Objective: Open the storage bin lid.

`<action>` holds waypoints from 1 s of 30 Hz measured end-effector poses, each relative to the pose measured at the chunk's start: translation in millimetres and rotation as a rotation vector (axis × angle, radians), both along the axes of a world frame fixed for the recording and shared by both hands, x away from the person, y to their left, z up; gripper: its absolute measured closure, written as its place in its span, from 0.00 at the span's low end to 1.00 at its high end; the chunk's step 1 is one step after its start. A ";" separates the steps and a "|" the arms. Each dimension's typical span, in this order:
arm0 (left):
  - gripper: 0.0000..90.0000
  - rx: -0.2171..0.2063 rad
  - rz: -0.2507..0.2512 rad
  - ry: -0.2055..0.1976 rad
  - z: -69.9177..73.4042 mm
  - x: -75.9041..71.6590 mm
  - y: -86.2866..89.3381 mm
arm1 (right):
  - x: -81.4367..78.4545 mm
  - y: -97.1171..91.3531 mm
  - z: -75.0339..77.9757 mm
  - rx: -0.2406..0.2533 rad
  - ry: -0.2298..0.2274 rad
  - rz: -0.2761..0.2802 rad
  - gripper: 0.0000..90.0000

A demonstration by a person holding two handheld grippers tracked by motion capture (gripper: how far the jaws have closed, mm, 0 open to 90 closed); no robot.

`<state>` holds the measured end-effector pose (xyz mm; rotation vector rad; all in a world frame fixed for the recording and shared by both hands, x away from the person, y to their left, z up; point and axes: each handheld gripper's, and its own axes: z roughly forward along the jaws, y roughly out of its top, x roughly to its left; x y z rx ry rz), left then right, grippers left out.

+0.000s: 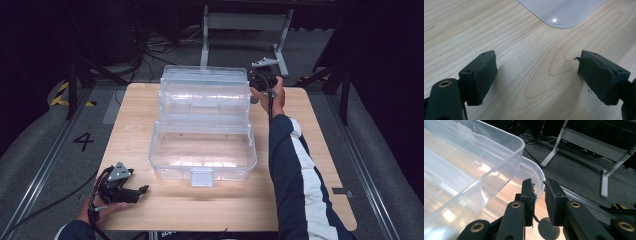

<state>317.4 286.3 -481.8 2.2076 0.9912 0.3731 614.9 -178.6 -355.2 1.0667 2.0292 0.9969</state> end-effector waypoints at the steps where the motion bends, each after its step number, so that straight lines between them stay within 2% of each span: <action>1: 0.18 -0.001 -0.001 0.001 -0.1 0.0 0.0 | -1.6 -0.8 1.2 0.000 -0.003 0.003 0.86; 8: 0.18 0.000 0.000 0.000 0.0 0.0 0.0 | -10.9 -7.2 3.8 -0.018 -0.012 0.021 0.86; 11: 0.18 -0.001 -0.001 0.001 -0.1 0.1 0.0 | -14.6 -8.6 5.9 -0.010 -0.020 0.034 0.86; 19: 0.18 0.002 -0.004 0.002 0.1 0.3 0.3 | -31.1 -1.3 13.5 -0.041 -0.038 0.079 0.86; 30: 0.18 0.001 -0.008 0.000 0.0 0.7 0.4 | -47.2 -7.4 17.4 -0.072 -0.048 0.086 0.86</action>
